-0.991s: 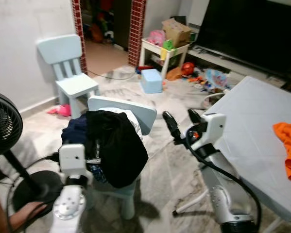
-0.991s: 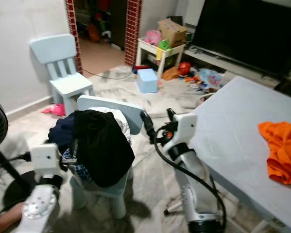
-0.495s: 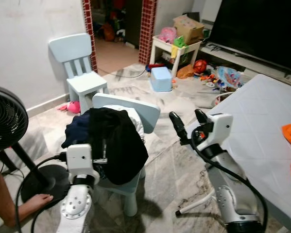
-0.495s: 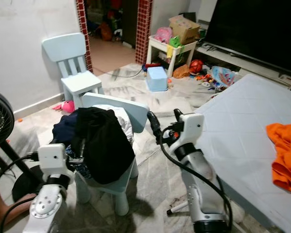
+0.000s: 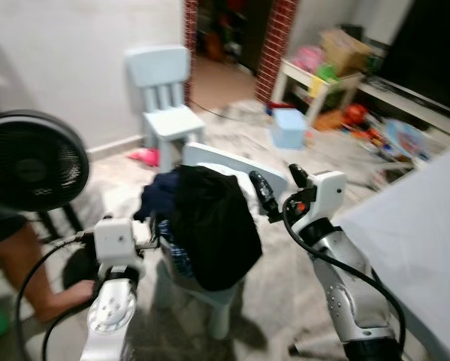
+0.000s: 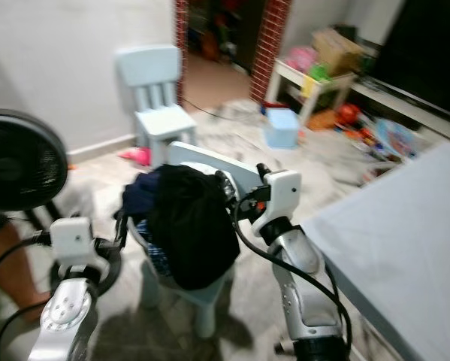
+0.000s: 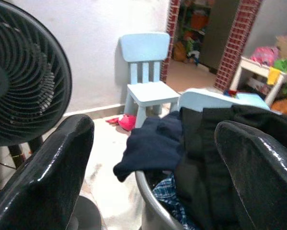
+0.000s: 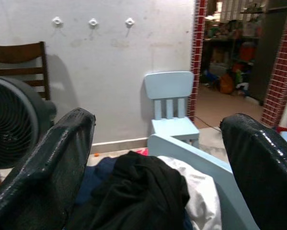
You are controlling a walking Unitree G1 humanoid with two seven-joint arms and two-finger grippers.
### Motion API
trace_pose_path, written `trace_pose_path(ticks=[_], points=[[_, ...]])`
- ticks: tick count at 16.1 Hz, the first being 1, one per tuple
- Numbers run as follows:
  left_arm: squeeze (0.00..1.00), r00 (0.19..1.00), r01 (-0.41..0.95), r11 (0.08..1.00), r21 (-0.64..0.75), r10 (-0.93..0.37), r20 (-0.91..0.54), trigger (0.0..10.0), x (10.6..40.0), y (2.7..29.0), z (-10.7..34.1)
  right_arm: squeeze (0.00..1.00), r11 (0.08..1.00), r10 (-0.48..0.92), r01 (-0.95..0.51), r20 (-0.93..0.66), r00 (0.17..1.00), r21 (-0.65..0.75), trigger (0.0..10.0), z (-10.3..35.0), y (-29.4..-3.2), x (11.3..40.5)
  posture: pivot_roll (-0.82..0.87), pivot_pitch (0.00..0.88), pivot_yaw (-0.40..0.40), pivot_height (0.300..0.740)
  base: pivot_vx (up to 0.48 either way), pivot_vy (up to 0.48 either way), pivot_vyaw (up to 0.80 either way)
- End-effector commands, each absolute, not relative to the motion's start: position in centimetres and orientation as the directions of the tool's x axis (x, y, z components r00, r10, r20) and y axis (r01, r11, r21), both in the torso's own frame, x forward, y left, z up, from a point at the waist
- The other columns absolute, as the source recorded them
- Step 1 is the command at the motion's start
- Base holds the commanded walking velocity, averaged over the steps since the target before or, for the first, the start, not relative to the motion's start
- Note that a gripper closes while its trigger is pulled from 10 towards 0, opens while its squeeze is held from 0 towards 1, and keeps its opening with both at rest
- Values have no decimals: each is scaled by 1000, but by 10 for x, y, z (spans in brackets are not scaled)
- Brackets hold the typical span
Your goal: Hang hanger
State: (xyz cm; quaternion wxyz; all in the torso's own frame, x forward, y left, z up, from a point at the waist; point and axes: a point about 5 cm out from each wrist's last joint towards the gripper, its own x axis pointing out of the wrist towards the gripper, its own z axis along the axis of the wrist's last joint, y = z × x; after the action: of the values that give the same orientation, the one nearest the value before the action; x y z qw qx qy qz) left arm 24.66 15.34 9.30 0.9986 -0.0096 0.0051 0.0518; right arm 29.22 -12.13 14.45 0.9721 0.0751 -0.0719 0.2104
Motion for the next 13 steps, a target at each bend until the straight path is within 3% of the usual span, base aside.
trace_pose_path(ticks=[1,3,8,10,13], points=[[0,994,-111,993,-35,111,-22,10000,248,152,93,0,907,386,-408,178,905,104,10000,147,-126,294,-55,0,-113,740,0,0,800],[0,994,-111,993,-50,110,-25,10000,249,151,93,0,908,387,-407,177,905,97,10000,147,-126,294,-55,0,-113,740,0,0,613],[0,992,-116,985,-129,108,-67,10000,253,150,88,0,912,373,-395,177,911,112,10000,148,-126,292,-73,0,-105,740,0,0,0],[0,988,-117,972,-206,92,-127,10000,260,147,79,0,935,343,-351,132,930,49,10000,146,-137,290,-94,0,-110,740,0,0,0],[0,991,-57,977,-206,30,-131,10000,263,136,78,0,959,280,-281,-10,960,-25,10000,130,-170,278,-125,0,-126,740,0,0,0]])
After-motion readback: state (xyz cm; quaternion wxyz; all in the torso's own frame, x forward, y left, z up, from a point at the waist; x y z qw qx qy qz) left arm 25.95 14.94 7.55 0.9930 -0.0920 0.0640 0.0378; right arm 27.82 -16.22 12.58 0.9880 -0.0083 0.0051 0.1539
